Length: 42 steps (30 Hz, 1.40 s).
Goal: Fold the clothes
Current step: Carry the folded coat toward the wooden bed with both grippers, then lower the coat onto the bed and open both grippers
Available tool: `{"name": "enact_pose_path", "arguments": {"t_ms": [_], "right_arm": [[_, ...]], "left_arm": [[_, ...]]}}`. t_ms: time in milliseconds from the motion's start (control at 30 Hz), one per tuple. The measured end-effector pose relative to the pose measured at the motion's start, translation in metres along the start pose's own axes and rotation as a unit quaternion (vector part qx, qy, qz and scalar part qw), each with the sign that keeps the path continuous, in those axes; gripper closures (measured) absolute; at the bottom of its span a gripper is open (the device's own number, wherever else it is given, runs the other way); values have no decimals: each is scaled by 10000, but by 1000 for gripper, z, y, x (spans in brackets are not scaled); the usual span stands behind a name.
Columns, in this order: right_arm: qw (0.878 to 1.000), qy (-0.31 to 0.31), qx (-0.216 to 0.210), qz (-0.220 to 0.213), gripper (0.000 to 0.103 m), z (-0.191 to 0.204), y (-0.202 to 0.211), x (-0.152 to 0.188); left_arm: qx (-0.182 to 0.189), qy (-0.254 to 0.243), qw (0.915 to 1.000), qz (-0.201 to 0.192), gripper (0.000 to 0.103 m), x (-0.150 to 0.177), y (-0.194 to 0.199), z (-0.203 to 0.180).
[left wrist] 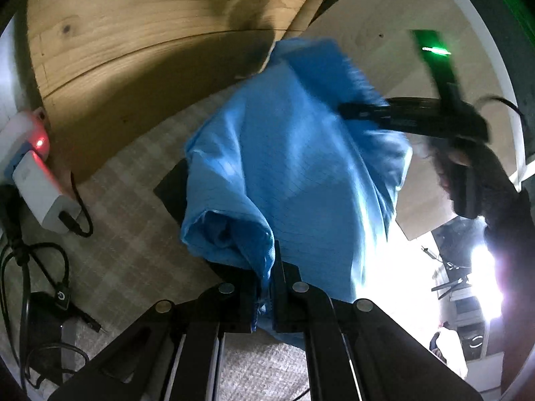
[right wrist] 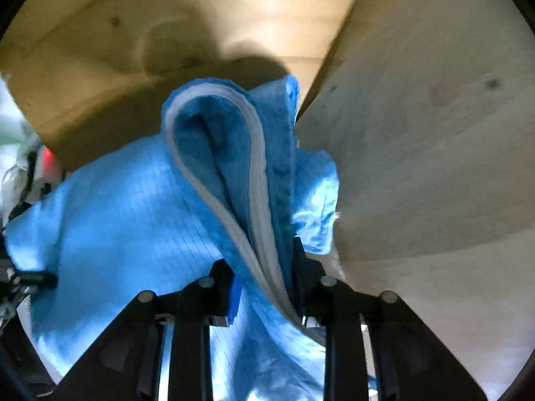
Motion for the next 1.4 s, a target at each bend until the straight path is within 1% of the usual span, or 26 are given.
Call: {"name": "enact_pose_path", "arguments": {"t_ms": [33,133,233,267,300,333,367,433,467,500,600,633,667,733,800,833,933,967,1033,1067,1100,1133,1200,1300,1333,1400], "right_arm": [[9998,-33,150,-146,70,-5,17,3],[9969,-365,396,-570,70,-24,66,21],[9890,-963,637,-921,70,-39,111,56],[9873,-1134,518,-984,70,-40,118,68],[9854,-1317,354,-1023,74,-43,118,73],[9829,-1494,216,-1054,82,-43,117,78],[9806,-1647,166,-1051,85,-34,107,86],[9765,-1912,89,-993,86,-27,86,101],[9728,-2108,-43,-954,86,-27,69,97],[9702,-2238,-60,-923,86,-29,54,88],[9734,-2163,436,-614,86,-32,11,87],[9733,-2197,425,-510,86,-32,-1,85],[9735,-2207,428,-425,86,-32,-11,83],[9762,-2071,525,-377,86,-32,-11,79],[9772,-1977,621,-450,86,-31,-1,75],[9767,-1969,653,-549,86,-31,9,74],[9688,-2168,587,-1048,86,-33,45,70],[9695,-2125,576,-1073,86,-33,44,65],[9710,-2037,555,-1123,86,-31,42,54],[9717,-1992,545,-1148,86,-30,41,49],[9723,-1948,534,-1173,86,-30,40,43],[9727,-1932,508,-1183,86,-29,37,39],[9713,-2078,350,-1107,86,-29,18,33],[9694,-2226,115,-1030,86,-24,-18,12],[9702,-2212,126,-983,86,-24,-25,10],[9717,-2184,147,-891,86,-25,-40,5]], "left_arm": [[13,-20,10000,19,99,0,0,1],[9,-143,9999,33,99,2,3,-2],[52,-162,9998,54,99,5,6,-5],[56,-152,9999,44,99,6,6,-5],[60,-142,9999,35,99,7,7,-5],[62,-139,9999,31,99,9,6,-5],[48,-143,9999,27,99,10,6,-5],[14,-160,9999,2,99,13,5,-4],[-6,-201,9998,-12,99,14,5,-4],[-17,-214,9998,-19,99,15,5,-4],[-100,-350,9993,-14,97,16,6,-2],[-49,-300,9995,-3,91,17,10,0],[-29,-260,9997,10,82,18,17,4],[-81,-236,9997,-30,77,20,35,9],[-212,-314,9991,-200,77,21,62,13],[-281,-440,9980,-353,77,20,79,11],[-427,-979,9920,-672,77,3,112,1],[-400,-1143,9900,-724,77,5,113,-6],[-352,-1441,9862,-730,77,0,103,-22],[-273,-1477,9864,-668,77,-2,96,-22],[-178,-1509,9867,-580,77,-5,79,-36],[-198,-1557,9864,-490,77,-7,62,-42],[-255,-1613,9860,-324,78,-6,47,-37],[-493,-1570,9863,-56,78,-6,14,-24],[-532,-1473,9877,7,78,-8,7,-15],[-471,-1247,9911,9,78,-13,6,-2]]}}
Point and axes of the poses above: each gripper's, at about its wrist camera, not at the fingertips, and y roughly against the way its jaws point, z to its left, x to its underside, the point moved 3 cm from there along -y, roughly the way its jaws point, and after that the axes turned 4 degrees about -z, right-handed, at the moved point
